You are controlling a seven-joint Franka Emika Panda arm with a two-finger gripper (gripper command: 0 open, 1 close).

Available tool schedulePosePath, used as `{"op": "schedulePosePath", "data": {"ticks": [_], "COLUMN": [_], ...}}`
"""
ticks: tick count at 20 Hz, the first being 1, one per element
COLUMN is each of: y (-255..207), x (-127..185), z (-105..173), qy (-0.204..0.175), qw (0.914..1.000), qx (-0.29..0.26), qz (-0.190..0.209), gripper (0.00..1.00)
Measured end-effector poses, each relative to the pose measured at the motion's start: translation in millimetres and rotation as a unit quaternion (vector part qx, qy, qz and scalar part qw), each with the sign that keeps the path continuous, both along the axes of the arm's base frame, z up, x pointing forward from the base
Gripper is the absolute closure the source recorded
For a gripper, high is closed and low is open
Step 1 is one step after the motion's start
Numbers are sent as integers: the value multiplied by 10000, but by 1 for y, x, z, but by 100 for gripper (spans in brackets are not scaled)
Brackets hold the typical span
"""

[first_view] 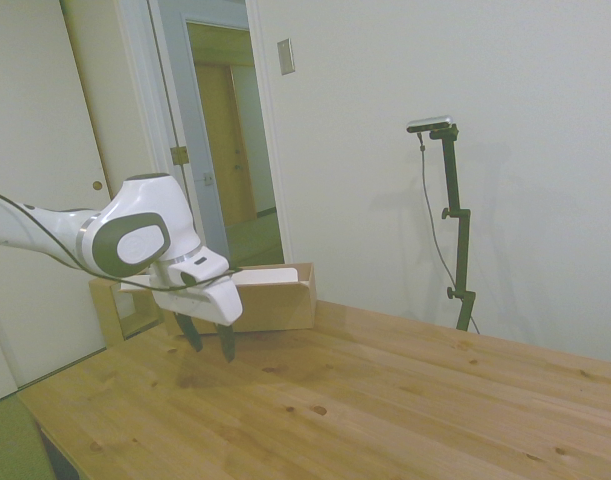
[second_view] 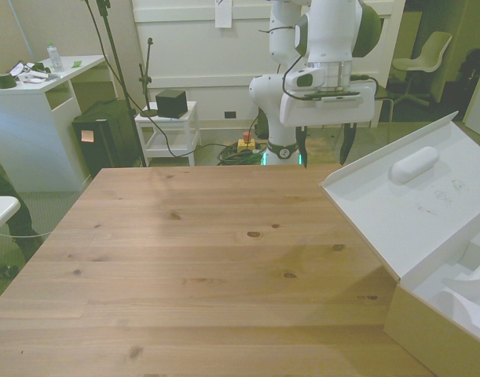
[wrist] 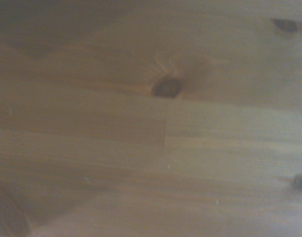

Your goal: Close the box

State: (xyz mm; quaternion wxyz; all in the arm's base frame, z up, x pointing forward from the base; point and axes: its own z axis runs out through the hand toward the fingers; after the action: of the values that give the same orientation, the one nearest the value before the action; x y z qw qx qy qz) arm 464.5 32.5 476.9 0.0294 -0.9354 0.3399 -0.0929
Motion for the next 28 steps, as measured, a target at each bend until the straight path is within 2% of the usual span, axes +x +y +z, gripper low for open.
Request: {"op": "schedulePosePath", "data": {"ticks": [5, 12, 18, 23, 28], "y": [17, 36, 52, 76, 75], "x": [52, 126, 197, 233, 264], "z": [10, 82, 97, 109, 103], "qy": [-115, -716, -975, -1037, -906], "qw": [9981, 9906, 9865, 9842, 9861], "qx": [-247, -590, -605, -599, -630], "qz": [547, 1001, 1169, 1305, 1245], "gripper": [0, 0, 0, 0, 0]}}
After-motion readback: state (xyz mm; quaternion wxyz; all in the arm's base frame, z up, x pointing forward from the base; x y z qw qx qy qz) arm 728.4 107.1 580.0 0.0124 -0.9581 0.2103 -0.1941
